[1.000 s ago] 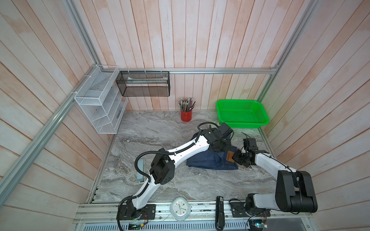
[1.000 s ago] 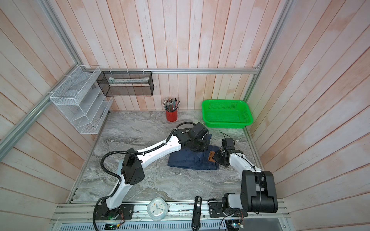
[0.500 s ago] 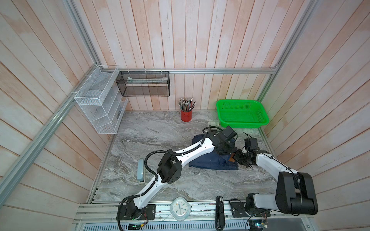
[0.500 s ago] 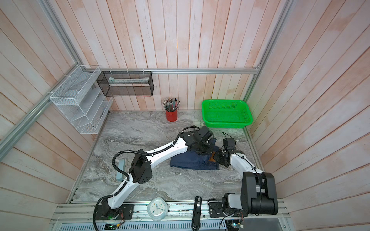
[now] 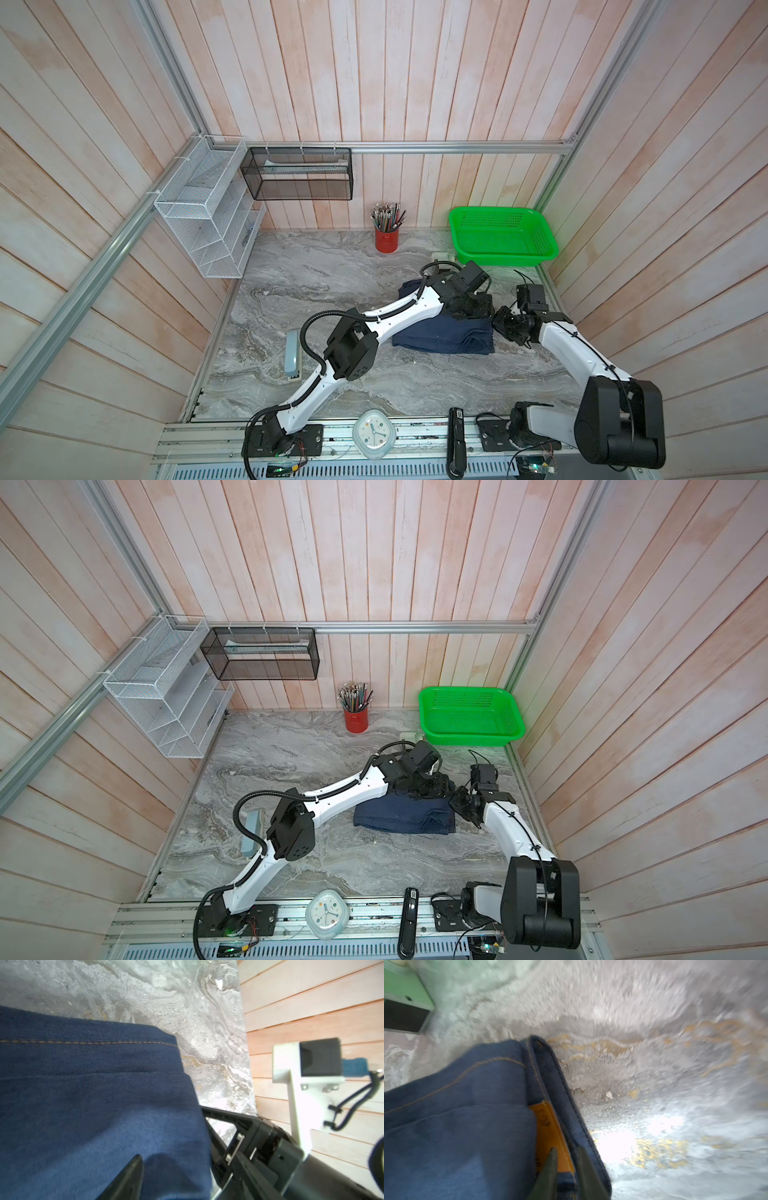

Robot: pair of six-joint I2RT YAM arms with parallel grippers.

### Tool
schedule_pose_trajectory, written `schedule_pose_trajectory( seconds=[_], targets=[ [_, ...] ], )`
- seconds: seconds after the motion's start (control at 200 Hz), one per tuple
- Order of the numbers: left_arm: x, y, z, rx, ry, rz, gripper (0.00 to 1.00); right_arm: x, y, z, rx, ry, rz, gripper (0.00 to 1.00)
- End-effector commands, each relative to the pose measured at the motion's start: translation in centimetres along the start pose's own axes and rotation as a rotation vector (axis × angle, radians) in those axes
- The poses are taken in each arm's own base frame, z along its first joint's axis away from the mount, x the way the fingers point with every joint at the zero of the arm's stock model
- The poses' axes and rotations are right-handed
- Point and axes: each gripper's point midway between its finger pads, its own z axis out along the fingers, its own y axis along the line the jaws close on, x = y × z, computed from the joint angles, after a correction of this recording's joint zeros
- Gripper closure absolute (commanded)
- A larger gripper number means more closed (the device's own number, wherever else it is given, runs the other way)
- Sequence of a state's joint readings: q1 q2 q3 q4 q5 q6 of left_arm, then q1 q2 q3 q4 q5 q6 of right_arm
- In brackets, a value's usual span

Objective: Fold and stack the trousers
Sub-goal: Fold the trousers at the center of the table, then smooth out the trousers at the center of the table.

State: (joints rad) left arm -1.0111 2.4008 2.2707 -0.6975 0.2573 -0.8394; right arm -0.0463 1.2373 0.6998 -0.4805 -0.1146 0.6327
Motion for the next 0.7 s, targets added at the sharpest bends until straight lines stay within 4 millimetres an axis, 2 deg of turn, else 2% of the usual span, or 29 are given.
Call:
schedule_pose_trajectory(
  seconds=[0.0,0.07,0.175,0.235,0.25,0.305,0.405,0.5,0.555,0.625,0.695],
  targets=[
    [-2.9,-5.9,-6.1,0.159,-0.141,0.102,0.27,-2.4,-0.1,-2.9,0.044,-0.09,0.008,0.71],
    [-3.7,-6.6,-8.4,0.176,-0.193,0.127,0.27,-3.5,0.1,-4.7,0.057,-0.145,0.009,0.65],
    [-4.6,-5.2,-11.8,0.153,-0.267,0.127,0.27,-5.1,1.2,-7.5,0.02,-0.227,0.003,0.61],
    [-4.1,-3.2,-12.7,0.125,-0.282,0.113,0.27,-5.3,2.8,-8.6,-0.064,-0.246,-0.004,0.61],
    [-5.1,-1.8,-13.4,0.11,-0.303,0.094,0.27,-5.2,3.4,-8.8,-0.098,-0.243,-0.008,0.61],
    [-5.0,1.0,-14.1,0.088,-0.315,0.069,0.28,-4.4,6.0,-9.0,-0.258,-0.208,-0.042,0.64],
    [-3.8,5.6,-14.0,0.057,-0.278,0.019,0.31,-0.9,9.5,-7.4,-0.444,-0.058,-0.093,0.76],
    [-2.0,7.7,-13.4,0.088,-0.228,0.007,0.32,3.1,11.0,-5.0,-0.487,0.086,-0.168,0.85],
    [-0.8,8.4,-12.5,0.098,-0.186,0.006,0.33,4.9,10.5,-3.5,-0.477,0.159,-0.16,0.92],
    [0.9,9.5,-11.3,0.102,-0.125,-0.01,0.35,6.9,8.6,-1.5,-0.424,0.229,-0.128,0.99],
    [2.3,11.3,-10.2,0.085,-0.092,-0.044,0.38,8.4,6.6,-0.2,-0.366,0.272,-0.106,1.0]
  ],
)
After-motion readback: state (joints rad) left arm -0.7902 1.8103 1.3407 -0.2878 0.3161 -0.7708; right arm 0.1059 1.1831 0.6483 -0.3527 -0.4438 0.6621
